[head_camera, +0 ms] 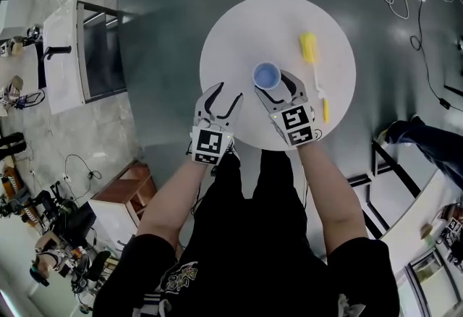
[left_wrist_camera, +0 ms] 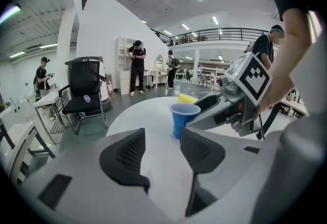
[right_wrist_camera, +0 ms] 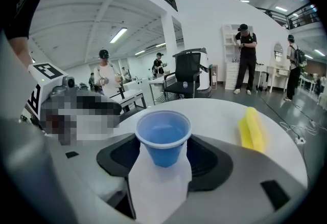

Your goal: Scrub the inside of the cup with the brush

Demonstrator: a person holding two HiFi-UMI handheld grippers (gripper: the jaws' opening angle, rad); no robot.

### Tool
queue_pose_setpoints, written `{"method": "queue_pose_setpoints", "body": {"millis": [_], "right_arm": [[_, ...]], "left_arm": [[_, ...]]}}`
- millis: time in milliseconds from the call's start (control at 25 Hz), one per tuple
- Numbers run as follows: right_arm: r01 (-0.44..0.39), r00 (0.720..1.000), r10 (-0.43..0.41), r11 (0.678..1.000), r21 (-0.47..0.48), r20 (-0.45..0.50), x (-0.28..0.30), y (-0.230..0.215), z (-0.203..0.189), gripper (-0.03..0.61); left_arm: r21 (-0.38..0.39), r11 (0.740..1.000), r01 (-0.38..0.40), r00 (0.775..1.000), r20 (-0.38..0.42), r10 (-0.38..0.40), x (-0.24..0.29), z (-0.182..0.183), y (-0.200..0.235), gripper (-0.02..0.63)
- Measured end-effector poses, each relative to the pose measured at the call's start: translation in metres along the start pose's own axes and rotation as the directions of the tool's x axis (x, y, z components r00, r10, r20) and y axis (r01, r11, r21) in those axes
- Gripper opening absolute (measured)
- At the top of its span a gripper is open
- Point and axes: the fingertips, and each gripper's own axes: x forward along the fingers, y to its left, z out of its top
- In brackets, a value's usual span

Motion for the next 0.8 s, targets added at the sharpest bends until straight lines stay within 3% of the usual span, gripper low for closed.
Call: {"method": "queue_pose_setpoints", "body": {"millis": [480, 640, 800], "right_arm": [[0.024, 0.999, -0.024, 1.000, -0.010, -0.047, -0.012, 0.012, -0.017, 0.295], [0.064, 0.996, -0.064, 0.998, 0.003, -0.055, -0.033, 0.021, -0.025, 0.295], [0.130, 0.991, -0.127, 0.986, 0.103, -0.029, -0.065, 0.029, -0.023, 0.289]], "left_arm": [[0.003, 1.000, 0.017, 1.000, -0.005, -0.017, -0.027, 0.004, -0.006, 0.031], [0.011, 1.000, 0.028, 0.999, -0.027, -0.027, -0.043, 0.003, -0.007, 0.008], [-0.020, 0.998, 0.058, 0.998, -0.034, -0.059, -0.064, 0.009, -0.009, 0.007]]}}
